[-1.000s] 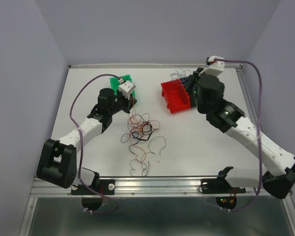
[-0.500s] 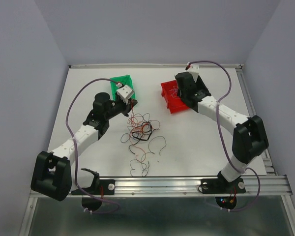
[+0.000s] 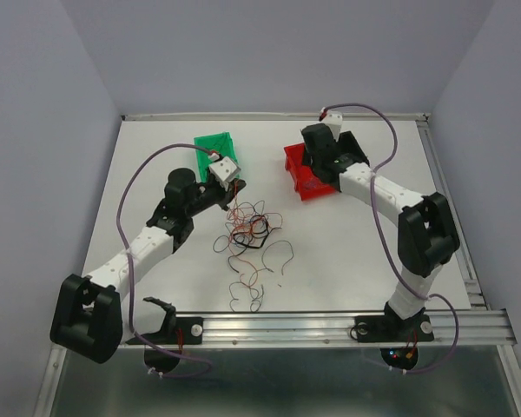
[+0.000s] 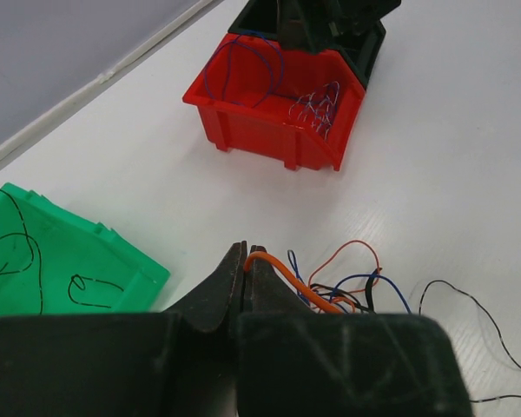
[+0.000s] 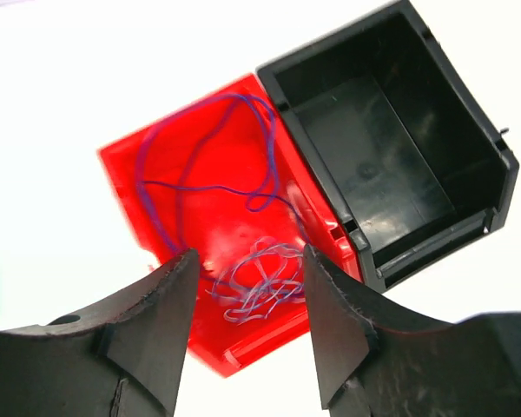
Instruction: Untangle the cables
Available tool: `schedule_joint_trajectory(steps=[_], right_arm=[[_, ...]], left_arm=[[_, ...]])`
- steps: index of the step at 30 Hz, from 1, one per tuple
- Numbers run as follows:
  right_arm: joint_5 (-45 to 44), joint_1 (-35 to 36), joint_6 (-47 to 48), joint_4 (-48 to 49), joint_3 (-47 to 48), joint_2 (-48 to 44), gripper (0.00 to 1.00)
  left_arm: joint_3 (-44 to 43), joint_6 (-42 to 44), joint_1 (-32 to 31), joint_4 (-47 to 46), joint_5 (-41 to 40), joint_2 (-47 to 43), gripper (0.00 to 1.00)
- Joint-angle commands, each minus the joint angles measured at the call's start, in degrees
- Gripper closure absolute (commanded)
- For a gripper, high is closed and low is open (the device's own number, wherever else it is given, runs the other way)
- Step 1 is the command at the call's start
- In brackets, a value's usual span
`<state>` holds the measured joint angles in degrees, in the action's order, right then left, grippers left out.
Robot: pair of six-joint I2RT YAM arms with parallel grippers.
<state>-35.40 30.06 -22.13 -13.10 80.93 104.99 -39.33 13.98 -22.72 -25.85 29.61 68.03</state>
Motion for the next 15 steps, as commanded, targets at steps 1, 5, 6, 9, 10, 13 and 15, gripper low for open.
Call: schedule_joint_trajectory(steps=[1,5,6,9,10,13,15], right_arm=[[5.65,-0.18,-1.60,3.08,-2.78,-11.01,0.43],[20.25,0.43,-2.13,7.37,-14.27,-19.98,0.42],[23.24,0.78,-1.87,9.57,-17.26,-24.09,0.39],[35.02,1.40,-1.51,21.95,-30.45,-30.87,0.30],[38.18,1.49,-2.03,29.81,-33.96,-32.29,0.28],[47.07,2.10,-2.92,40.33,-40.31,-33.53,0.27],[50.07,3.50,-0.65,42.10,-40.41,-32.75,0.26]], left_arm=[[1.01,1.40,-0.66,-2.81,0.72,-3.07,1.00],[0.84,1.49,-0.83,-2.54,1.33,-4.48,1.00],[0.31,1.58,-0.92,-2.11,1.85,-4.75,1.00],[-1.62,1.75,-1.10,0.44,4.58,-6.33,1.00],[-2.06,1.75,-1.10,1.05,6.06,-6.77,1.00],[-3.99,2.11,-2.41,3.34,8.44,-9.57,1.00],[-6.70,2.11,-3.29,6.06,10.20,-10.37,1.00]])
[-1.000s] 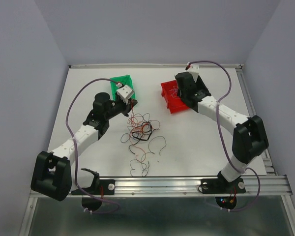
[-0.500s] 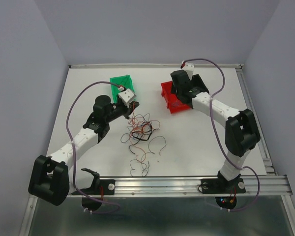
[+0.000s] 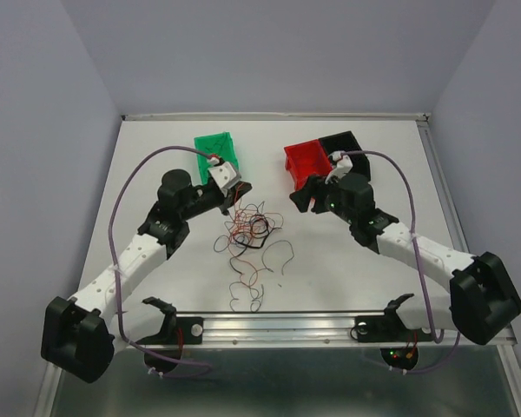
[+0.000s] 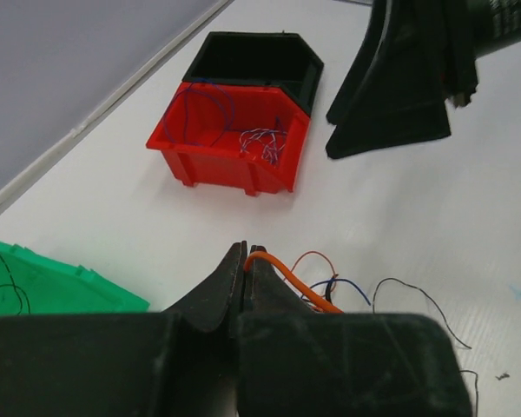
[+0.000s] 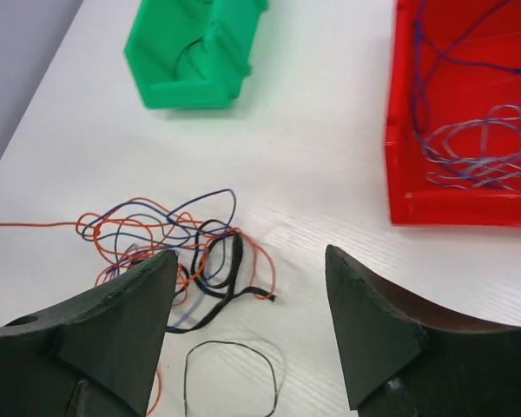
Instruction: Untangle the cables
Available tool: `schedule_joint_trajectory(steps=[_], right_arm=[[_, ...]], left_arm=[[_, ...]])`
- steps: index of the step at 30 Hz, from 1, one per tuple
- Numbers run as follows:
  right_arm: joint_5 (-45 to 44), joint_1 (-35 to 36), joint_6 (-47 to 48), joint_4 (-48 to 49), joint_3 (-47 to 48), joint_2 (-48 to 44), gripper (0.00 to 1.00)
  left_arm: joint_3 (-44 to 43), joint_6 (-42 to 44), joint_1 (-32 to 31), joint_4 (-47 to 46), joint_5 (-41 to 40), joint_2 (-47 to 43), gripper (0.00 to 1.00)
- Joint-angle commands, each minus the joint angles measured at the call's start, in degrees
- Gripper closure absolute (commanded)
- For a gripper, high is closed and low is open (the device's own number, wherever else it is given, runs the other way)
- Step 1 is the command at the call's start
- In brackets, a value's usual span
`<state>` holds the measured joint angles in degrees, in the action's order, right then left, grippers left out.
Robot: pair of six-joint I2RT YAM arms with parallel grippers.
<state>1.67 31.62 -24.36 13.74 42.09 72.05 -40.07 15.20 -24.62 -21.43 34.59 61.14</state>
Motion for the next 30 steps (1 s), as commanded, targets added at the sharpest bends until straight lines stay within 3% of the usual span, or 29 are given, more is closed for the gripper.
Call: schedule_joint_trajectory(steps=[1,7,13,14,15,17,22,30], right_arm=[[13.09,3.96,2.73,15.53,-1.48,0.98,0.25],[11.70,11.79,9.24,17.29,-0.34,6.07,0.12],[12.12,12.94,9.86,20.44,-0.25,10.04,0.14],[12.30,13.21,9.68,20.63,-0.25,10.30,0.18],[12.39,13.30,9.59,20.72,-0.08,10.74,0.41],[11.70,13.56,9.42,20.72,-0.07,10.83,0.57],[5.55,13.56,7.05,20.45,-0.43,11.35,0.60],[-1.41,13.47,3.80,14.83,3.79,16.36,0.99]], left_arm=[[-6.94,0.97,-2.26,2.87,6.27,-4.01,1.00],[-16.43,3.34,-6.22,12.37,9.88,-4.98,1.00],[-23.99,1.15,-7.02,15.98,13.75,-5.42,1.00],[-24.78,0.80,-7.02,16.16,13.84,-5.42,1.00],[-26.70,0.53,-7.02,16.24,13.67,-5.60,1.00],[-28.99,0.36,-7.02,16.86,10.95,-5.86,1.00],[-41.36,-0.61,-6.93,19.75,-3.79,-6.04,1.00],[-57.63,-6.49,-7.02,20.81,-8.21,-8.23,1.00]])
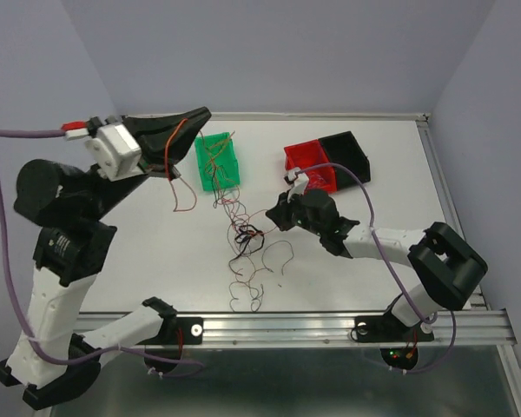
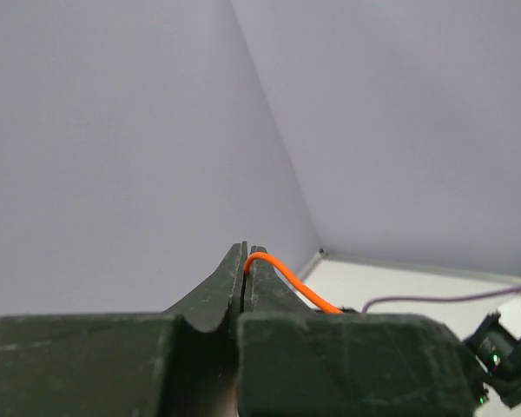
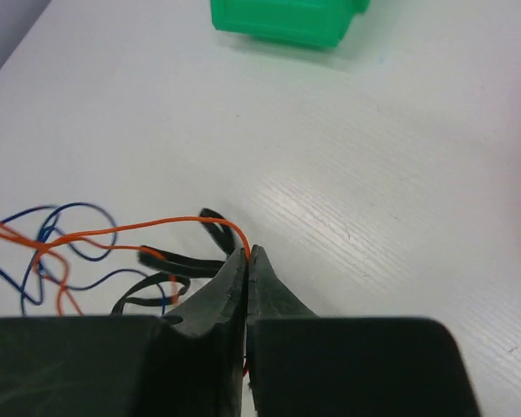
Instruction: Untangle the cables
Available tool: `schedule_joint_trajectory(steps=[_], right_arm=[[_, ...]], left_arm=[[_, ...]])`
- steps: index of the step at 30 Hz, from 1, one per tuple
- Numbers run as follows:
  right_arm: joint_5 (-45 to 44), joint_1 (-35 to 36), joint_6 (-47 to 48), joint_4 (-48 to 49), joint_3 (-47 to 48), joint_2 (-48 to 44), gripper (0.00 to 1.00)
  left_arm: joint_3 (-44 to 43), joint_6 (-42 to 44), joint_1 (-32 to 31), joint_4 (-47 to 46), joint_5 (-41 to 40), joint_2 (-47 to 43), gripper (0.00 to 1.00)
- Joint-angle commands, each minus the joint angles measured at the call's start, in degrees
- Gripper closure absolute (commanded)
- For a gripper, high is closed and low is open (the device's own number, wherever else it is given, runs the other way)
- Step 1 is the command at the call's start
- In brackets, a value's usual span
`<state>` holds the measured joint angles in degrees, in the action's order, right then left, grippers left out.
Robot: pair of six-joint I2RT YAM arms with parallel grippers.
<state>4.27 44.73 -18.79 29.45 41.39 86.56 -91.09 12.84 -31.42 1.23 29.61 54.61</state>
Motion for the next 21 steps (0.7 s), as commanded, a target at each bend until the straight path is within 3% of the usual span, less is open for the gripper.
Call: schedule_joint_trajectory(steps=[1,5,7,11,12,14,21], right_arm=[[-6.53,0.36,-2.30,-1.32,4.67,2.20,0.99],[-13.13,0.45,-3.97,-5.80,6.51,3.17,0.99],[-11.41,0.45,-3.54,-5.73,6.34,1.95,0.98],[0.19,0.36,-1.69,1.38,2.22,-4.11,0.47],[2.91,0.44,-1.00,3.92,-0.23,-5.95,0.27],[5.12,0.36,-0.03,5.61,-2.18,-10.68,0.17],[9.95,0.45,2.00,9.21,-7.10,-20.98,0.10]], left_arm=[[-8.04,-4.57,-0.13,-1.94,-4.20,-1.61,1.00],[-14.63,-6.16,-0.22,-3.16,-11.13,-0.91,1.00],[-17.19,-7.82,-0.22,-3.52,-11.86,-0.39,1.00],[-16.06,-10.02,-0.13,-3.17,-5.89,0.32,1.00],[-14.40,-10.38,-0.22,-3.34,-3.79,0.41,1.00],[-12.37,-10.73,-0.22,-4.04,-2.19,0.58,1.00],[-2.88,-10.73,-0.13,-7.91,0.62,2.25,1.00]])
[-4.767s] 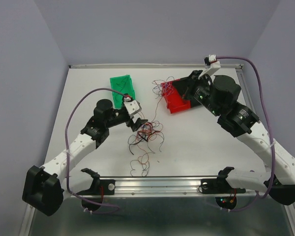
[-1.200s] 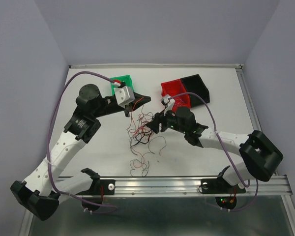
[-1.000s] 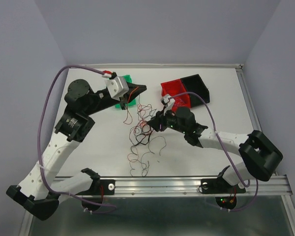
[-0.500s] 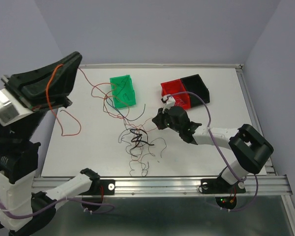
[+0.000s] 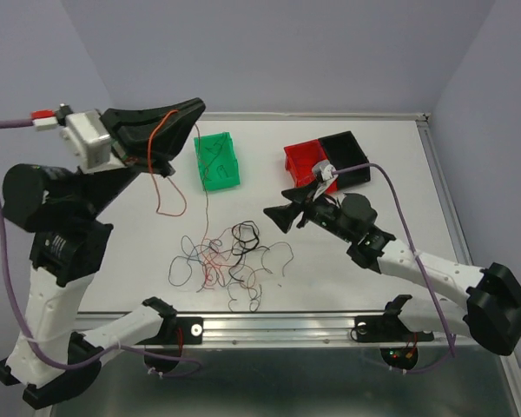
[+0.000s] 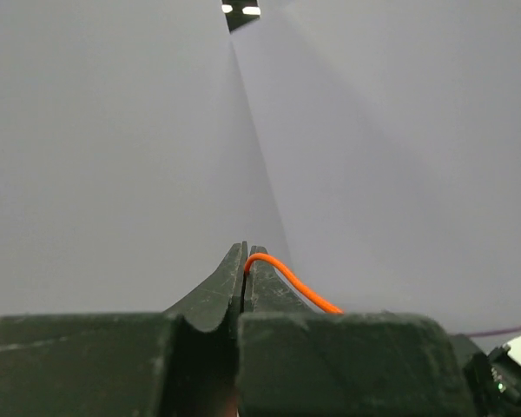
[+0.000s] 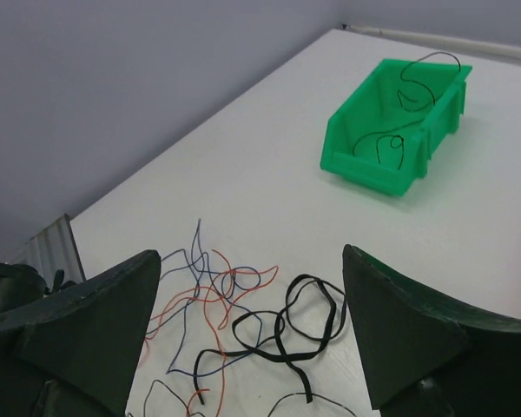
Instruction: Untangle the cables
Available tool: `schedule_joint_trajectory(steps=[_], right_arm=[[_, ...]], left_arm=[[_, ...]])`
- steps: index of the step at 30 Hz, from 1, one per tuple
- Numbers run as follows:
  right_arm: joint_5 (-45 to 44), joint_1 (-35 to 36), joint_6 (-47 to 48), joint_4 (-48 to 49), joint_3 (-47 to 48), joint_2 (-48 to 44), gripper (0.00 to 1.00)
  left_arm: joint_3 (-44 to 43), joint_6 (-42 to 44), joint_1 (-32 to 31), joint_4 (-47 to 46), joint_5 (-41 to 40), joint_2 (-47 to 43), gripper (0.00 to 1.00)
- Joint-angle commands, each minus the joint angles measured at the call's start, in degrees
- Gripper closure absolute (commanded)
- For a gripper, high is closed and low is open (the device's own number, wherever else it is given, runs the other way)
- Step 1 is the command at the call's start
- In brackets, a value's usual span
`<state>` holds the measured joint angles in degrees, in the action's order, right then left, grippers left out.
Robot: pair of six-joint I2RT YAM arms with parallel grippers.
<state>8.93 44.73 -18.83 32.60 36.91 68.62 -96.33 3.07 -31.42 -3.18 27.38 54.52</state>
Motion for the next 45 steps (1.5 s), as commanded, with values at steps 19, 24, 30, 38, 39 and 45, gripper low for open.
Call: schedule_joint_trajectory(steps=[19,24,30,38,39,45], right_arm=[[20.69,2.11,-0.68,14.68,-1.23,7.66,0.08],[25.69,4.13,-6.12,20.47,0.53,13.81,0.09],[26.84,6.77,-6.48,21.63,1.76,16.72,0.23],[25.09,7.13,-5.61,21.63,0.45,14.26,0.22],[23.87,7.13,-5.43,21.63,0.27,13.91,0.22],[6.82,7.12,-3.24,21.19,-4.73,7.34,0.21]], left_arm=[[6.43,-11.24,-0.31,-12.90,7.69,9.63,1.00],[6.50,-12.13,-0.48,-13.86,7.52,10.61,1.00],[11.16,-6.95,-0.40,-14.31,4.09,10.25,1.00],[10.99,-5.00,-0.40,-13.52,2.15,9.90,1.00],[11.08,-4.74,-0.40,-13.52,2.07,9.64,1.00],[10.20,-3.33,-0.40,-12.81,-0.04,5.86,1.00]])
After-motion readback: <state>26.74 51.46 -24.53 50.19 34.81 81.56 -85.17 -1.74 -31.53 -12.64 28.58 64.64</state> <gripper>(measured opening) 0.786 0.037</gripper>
